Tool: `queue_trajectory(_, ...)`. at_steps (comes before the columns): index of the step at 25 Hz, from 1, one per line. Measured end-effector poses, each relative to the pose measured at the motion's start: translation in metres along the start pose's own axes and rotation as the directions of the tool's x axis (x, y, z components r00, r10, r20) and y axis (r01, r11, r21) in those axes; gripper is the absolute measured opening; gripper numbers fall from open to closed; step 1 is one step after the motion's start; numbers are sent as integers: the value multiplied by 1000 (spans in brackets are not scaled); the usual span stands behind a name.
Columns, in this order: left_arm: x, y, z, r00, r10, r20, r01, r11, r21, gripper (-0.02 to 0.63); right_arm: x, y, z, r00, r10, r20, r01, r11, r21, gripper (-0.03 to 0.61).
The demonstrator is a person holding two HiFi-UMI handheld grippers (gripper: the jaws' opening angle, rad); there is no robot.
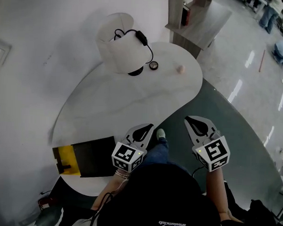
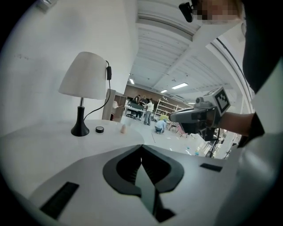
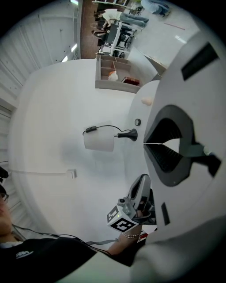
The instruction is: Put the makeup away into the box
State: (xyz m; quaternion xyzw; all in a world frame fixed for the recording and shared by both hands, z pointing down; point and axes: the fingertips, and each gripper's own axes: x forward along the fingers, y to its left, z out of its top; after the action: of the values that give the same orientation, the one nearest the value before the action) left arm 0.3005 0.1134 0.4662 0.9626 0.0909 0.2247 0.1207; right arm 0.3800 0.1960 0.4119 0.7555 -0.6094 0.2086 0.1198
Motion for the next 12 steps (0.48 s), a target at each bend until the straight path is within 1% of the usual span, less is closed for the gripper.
queue_trajectory(4, 16, 8, 8, 1000, -1, 0, 1, 1000, -28, 17, 10, -15, 13, 1000, 0, -8, 0, 1000, -18, 21)
queue_trajectory(6, 22, 11, 13, 1000, -4, 11, 4, 999, -40, 17, 14, -23, 19, 1000, -14, -16, 14, 1000, -18, 21)
queue_trajectory(9, 28, 17, 21, 1000, -2, 29, 3, 999, -42, 17, 20, -31, 25, 999, -27, -18, 27, 999, -24, 21)
queue_trajectory(12, 33, 20, 26, 999, 2, 45, 0, 999, -40, 17, 25, -33, 24, 1000, -14, -16, 14, 999, -51, 21)
